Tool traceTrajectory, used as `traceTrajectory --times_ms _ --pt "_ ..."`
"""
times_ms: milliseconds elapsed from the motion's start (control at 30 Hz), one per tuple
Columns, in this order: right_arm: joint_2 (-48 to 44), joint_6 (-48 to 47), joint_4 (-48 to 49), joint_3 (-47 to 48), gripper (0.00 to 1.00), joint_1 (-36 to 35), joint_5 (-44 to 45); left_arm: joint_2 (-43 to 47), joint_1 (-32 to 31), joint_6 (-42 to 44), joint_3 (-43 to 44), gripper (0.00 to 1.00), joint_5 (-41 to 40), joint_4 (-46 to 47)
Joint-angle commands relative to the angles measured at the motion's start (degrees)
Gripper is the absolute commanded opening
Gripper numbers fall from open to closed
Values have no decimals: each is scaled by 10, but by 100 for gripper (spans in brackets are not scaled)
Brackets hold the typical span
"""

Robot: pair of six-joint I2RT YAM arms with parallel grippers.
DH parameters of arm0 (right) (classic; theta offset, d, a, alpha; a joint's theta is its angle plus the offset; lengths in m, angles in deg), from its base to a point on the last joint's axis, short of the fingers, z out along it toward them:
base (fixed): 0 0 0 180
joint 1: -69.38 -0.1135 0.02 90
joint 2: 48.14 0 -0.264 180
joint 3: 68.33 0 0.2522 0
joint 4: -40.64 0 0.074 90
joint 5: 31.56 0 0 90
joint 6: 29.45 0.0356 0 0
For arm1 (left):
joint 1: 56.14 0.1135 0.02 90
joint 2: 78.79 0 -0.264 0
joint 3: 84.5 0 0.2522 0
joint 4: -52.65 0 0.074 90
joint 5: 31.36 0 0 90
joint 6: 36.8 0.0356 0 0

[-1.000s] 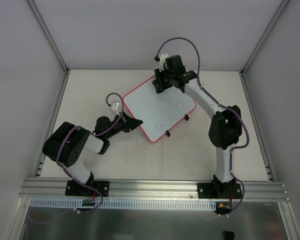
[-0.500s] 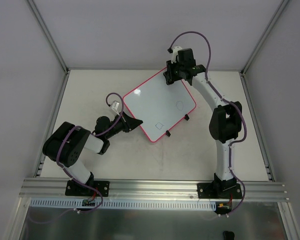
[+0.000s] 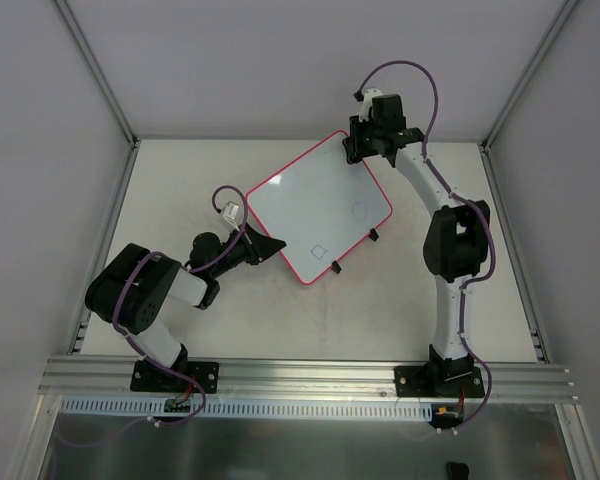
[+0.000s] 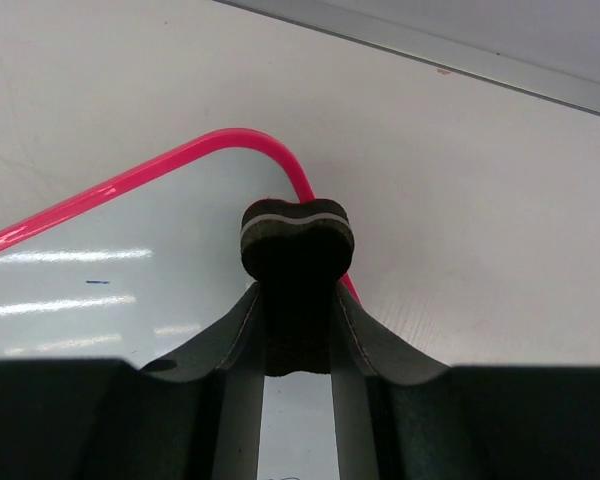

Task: Erase the whiteboard

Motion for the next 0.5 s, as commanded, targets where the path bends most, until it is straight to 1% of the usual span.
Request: traceTrajectory --times_ms 0,167,467 --pt "3 -1 13 -19 0 -1 0 -15 -11 16 2 0 22 183" --pt "-17 -32 17 -42 0 -37 21 -14 -11 18 0 0 22 183" --pt "-34 -40 -13 -38 0 -81 -9 -15 -11 18 2 0 23 183"
